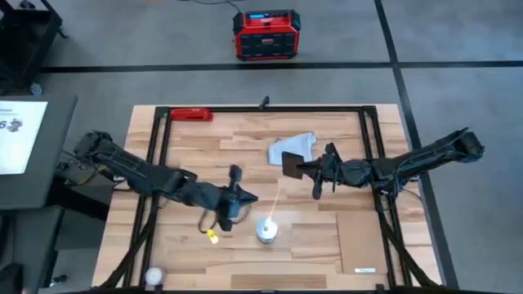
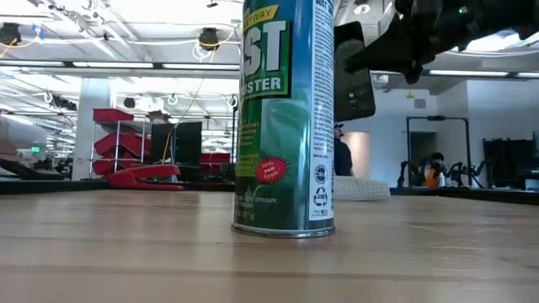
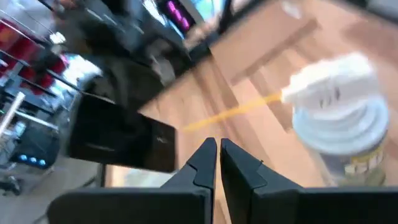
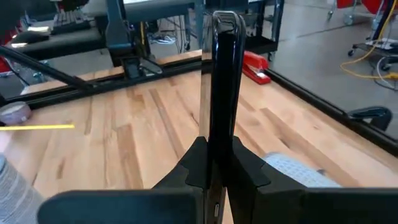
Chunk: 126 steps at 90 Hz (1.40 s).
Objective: Apply microfiber cloth
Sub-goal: Spray the back of the black phone with the spray bottle
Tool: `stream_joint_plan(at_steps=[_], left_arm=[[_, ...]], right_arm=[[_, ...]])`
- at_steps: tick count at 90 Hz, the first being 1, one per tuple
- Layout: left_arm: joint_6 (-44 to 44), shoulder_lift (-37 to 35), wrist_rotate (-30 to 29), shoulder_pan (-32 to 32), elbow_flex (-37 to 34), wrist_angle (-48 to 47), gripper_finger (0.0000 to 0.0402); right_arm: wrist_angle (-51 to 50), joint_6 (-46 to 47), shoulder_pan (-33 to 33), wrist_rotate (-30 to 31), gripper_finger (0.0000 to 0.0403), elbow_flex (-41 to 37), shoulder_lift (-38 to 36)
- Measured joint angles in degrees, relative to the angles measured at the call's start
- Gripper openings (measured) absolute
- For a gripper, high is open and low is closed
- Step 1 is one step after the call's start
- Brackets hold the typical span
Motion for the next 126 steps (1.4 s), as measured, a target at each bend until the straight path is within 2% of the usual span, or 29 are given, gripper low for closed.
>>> stream_joint_plan(at_steps=[21, 42, 58, 104, 126], left_arm=[[4.6, 11.5, 1.4, 0.6, 15.8, -13.5, 0.0], [3.5, 14.7, 3.5, -0.2, 27.7, -28.0, 0.0], [1.5, 14.6, 7.5, -0.6, 29.7, -30.1, 0.0], [2.4, 16.1, 8.6, -1.2, 29.6, -32.4, 0.0], [4.0, 16.5, 8.5, -1.1, 33.5, -33.7, 0.0]], right_arm=[[0.2, -1.7, -0.1, 0.0, 0.0014, 0.0, 0.0], [-1.4, -2.4, -0.1, -0.8, 0.0014, 0.0, -2.6], [-2.4, -2.3, -0.1, -2.0, 0.0014, 0.0, -4.6], [-1.0, -2.1, -0.3, 0.1, 0.0014, 0.0, -3.2], [-1.1, -2.1, -0.3, 0.1, 0.0014, 0.0, -3.2]])
